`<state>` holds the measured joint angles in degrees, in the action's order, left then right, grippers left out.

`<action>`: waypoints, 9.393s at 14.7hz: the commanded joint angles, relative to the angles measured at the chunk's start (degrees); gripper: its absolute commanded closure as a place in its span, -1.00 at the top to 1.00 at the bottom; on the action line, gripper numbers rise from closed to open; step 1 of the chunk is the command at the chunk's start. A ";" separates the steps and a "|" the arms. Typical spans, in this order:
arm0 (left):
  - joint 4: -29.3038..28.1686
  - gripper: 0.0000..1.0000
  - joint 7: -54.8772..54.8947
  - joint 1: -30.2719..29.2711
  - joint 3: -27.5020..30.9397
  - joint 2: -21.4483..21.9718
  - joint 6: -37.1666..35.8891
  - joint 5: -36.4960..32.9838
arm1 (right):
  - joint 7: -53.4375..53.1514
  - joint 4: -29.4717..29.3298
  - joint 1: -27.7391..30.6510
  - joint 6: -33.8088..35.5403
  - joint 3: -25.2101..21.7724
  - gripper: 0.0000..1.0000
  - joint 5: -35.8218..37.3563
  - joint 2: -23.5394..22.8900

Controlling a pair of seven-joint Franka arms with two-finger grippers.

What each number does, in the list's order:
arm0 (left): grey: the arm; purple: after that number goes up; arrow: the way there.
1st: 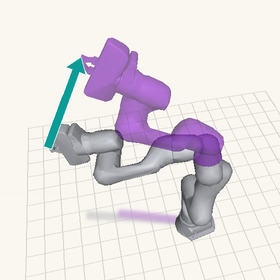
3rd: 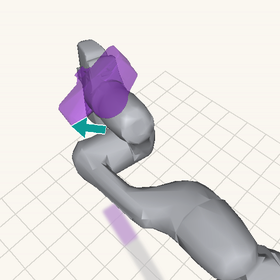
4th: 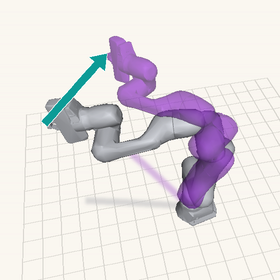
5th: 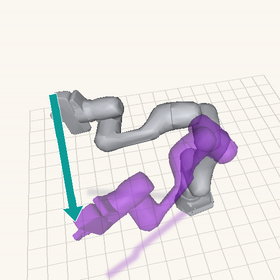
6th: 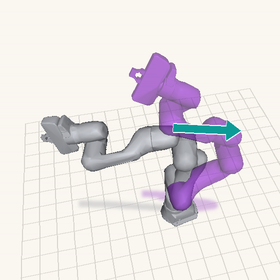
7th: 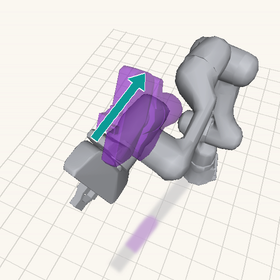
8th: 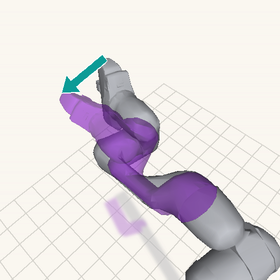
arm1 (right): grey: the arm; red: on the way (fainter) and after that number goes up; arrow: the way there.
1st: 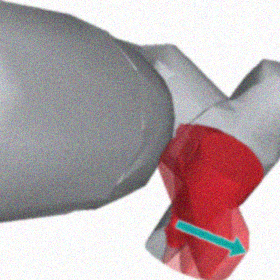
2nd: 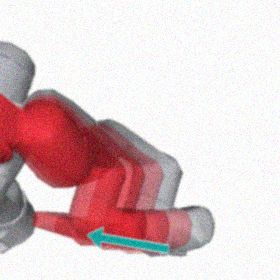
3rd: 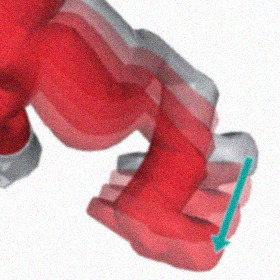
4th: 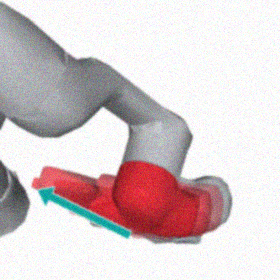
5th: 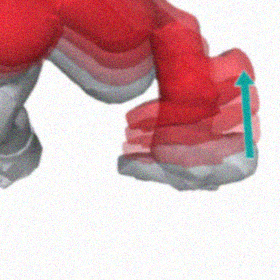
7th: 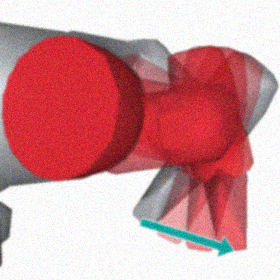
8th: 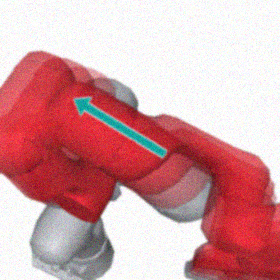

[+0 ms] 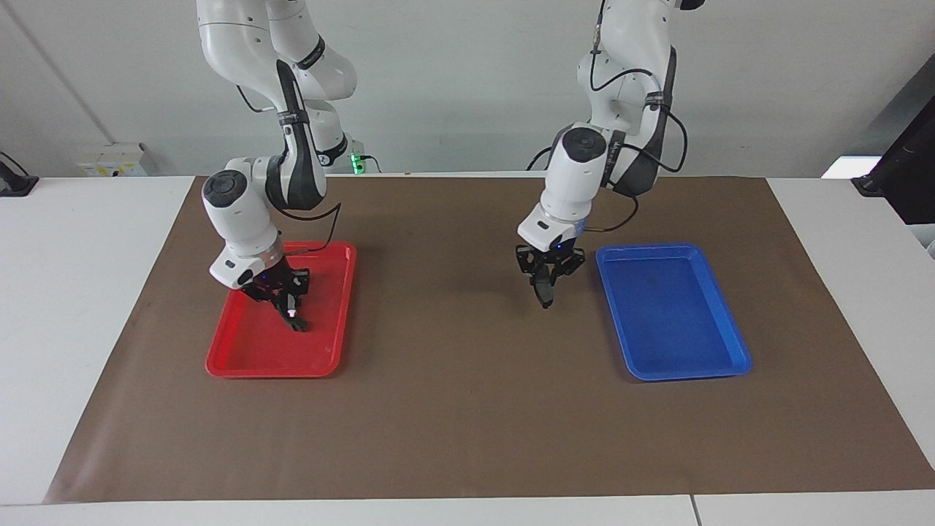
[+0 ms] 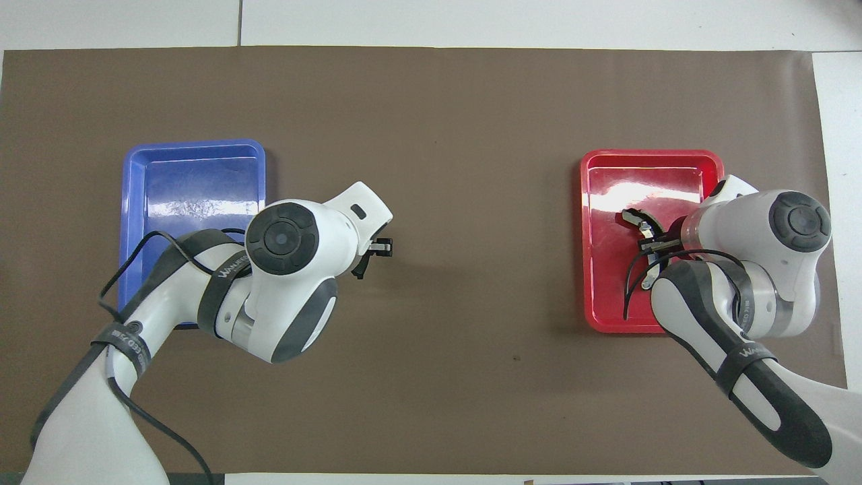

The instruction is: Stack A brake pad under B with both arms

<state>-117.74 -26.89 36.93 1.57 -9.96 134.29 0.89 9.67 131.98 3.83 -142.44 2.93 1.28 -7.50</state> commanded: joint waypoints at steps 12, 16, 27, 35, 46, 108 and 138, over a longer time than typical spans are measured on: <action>8.84 0.98 -5.55 6.22 1.06 -12.45 4.93 -0.71 | -10.72 -16.49 -8.13 20.97 0.49 -1.00 -0.40 0.91; 6.65 0.98 0.22 1.76 1.33 -6.41 0.99 -0.71 | -15.89 -19.13 -13.04 21.41 0.49 -1.00 -0.05 0.21; 6.46 0.98 34.97 -25.93 1.50 8.37 -15.90 -0.71 | -43.83 -36.00 -31.24 22.74 0.49 -1.00 0.30 -15.25; 17.78 0.98 34.80 -31.57 1.68 9.79 -32.75 -0.63 | -50.71 -36.01 -35.56 16.50 0.49 -1.00 0.30 -18.86; 21.06 0.98 34.80 -35.35 1.86 12.42 -45.25 -0.71 | -51.51 -32.67 -36.88 11.57 0.49 -1.00 1.62 -20.01; 21.67 1.00 28.91 -35.26 1.68 11.98 -43.24 -2.74 | -14.41 -40.91 -1.02 58.23 -1.79 1.00 -1.28 10.49; 21.76 1.00 28.91 -35.26 1.68 11.98 -43.24 -2.74 | -13.18 -39.52 -1.20 55.69 -1.35 1.00 -0.05 11.02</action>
<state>-96.08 2.57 1.92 3.41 1.52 90.63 -0.78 -4.75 92.71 2.56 -86.51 1.57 1.42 3.55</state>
